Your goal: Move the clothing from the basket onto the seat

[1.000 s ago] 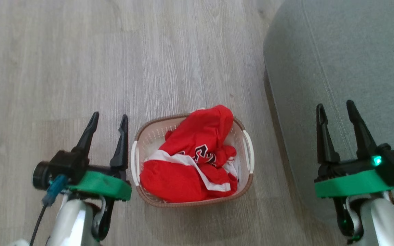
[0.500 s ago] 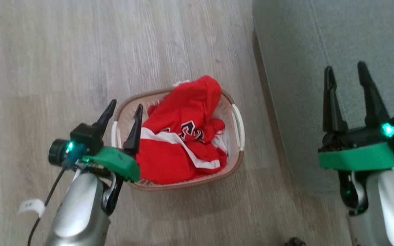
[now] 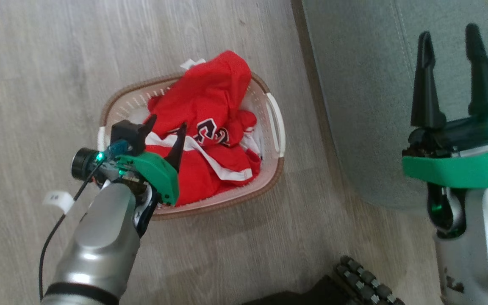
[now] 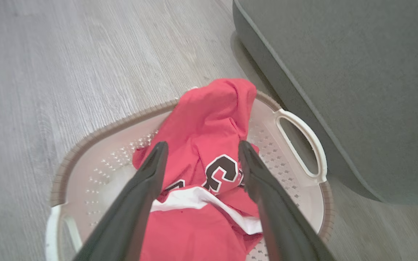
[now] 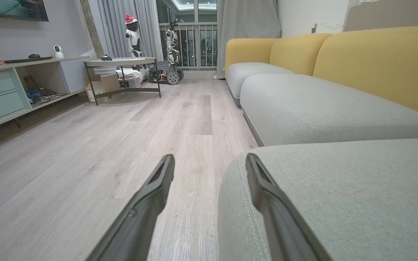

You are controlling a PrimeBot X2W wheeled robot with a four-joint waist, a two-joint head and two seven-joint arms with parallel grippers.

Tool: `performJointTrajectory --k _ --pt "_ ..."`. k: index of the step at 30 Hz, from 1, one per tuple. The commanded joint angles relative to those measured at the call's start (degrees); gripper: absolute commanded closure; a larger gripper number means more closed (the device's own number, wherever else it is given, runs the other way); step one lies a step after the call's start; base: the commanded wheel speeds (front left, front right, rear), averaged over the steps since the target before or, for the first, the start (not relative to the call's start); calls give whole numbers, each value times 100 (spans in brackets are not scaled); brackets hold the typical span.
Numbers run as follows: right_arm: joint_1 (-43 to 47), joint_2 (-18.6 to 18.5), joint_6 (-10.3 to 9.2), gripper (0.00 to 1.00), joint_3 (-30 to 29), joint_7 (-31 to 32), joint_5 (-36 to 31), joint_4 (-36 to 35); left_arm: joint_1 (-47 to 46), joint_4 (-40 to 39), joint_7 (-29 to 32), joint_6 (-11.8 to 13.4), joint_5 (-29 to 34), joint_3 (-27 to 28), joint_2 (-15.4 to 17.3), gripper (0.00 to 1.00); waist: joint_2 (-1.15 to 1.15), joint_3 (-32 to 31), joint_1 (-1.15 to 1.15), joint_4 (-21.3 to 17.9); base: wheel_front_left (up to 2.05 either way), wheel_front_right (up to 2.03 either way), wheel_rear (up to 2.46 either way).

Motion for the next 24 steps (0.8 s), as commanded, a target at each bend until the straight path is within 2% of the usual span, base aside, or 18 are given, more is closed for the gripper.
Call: performJointTrajectory --k 1,7,16,24 --pt "-81 41 -1 0 118 -52 -6 -257 -149 26 33 -33 -79 26 110 0 0 208 0 -152 0 0 0" --pt "-287 43 -1 0 106 -52 101 -464 -651 656 240 -34 -529 -512 162 0 0 600 0 -351 0 0 0" --pt "-467 44 -1 0 121 -52 281 -691 -1218 1174 558 -34 -1121 -1240 283 0 0 1099 0 -609 0 0 0" --pt "-662 44 -1 0 231 -52 517 -861 -1711 1543 785 -35 -1615 -1631 487 0 0 1507 0 -849 0 0 0"
